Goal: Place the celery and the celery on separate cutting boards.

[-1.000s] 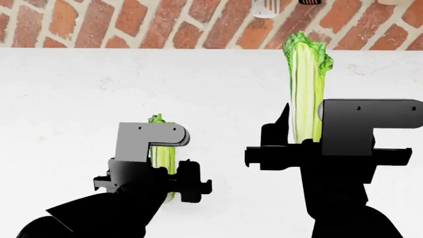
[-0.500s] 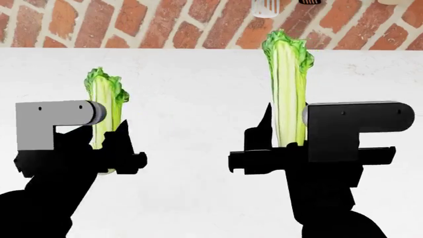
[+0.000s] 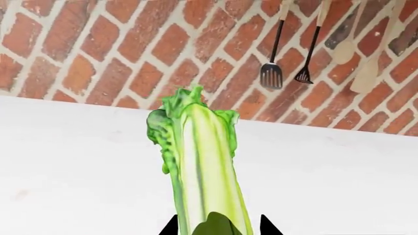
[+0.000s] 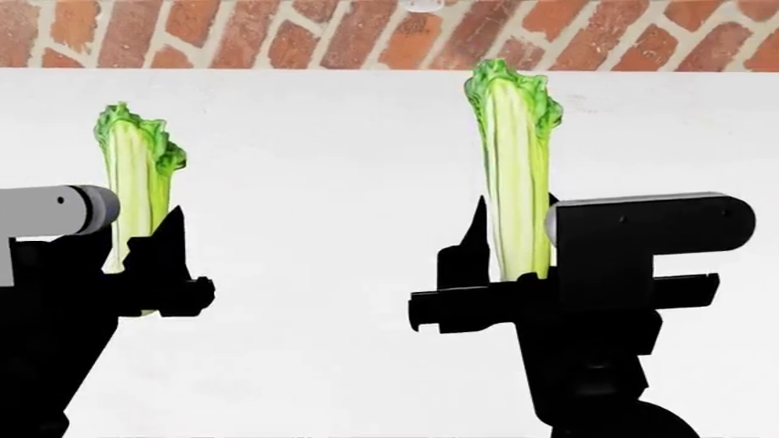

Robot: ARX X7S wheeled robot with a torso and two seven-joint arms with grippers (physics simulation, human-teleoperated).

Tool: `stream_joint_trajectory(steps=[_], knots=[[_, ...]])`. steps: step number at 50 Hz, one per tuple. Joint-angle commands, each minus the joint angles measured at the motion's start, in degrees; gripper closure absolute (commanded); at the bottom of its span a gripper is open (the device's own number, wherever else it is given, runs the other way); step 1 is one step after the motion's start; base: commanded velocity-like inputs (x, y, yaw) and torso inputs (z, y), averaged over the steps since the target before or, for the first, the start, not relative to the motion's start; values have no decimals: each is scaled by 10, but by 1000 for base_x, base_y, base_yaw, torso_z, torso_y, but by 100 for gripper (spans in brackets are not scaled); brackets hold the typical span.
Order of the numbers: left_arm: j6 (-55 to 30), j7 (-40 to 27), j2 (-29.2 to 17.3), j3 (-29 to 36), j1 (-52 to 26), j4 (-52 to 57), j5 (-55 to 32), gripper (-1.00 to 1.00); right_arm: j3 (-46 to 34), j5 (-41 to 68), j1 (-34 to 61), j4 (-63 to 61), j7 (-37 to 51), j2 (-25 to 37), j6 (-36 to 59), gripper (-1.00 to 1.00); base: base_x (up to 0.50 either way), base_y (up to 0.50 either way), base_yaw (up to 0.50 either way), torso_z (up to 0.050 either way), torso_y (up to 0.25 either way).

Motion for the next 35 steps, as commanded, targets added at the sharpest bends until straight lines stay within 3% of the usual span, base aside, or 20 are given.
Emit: stream_joint_trajectory(steps=[1, 35], knots=[[4, -4, -3, 2, 2, 13, -9, 100, 2, 1, 0, -1, 38, 4, -10, 100, 0, -500, 0, 0, 0], [2, -8, -8, -1, 2, 24, -30, 100, 6, 13, -2, -6, 46, 11, -5, 100, 0, -491, 0, 0, 1]])
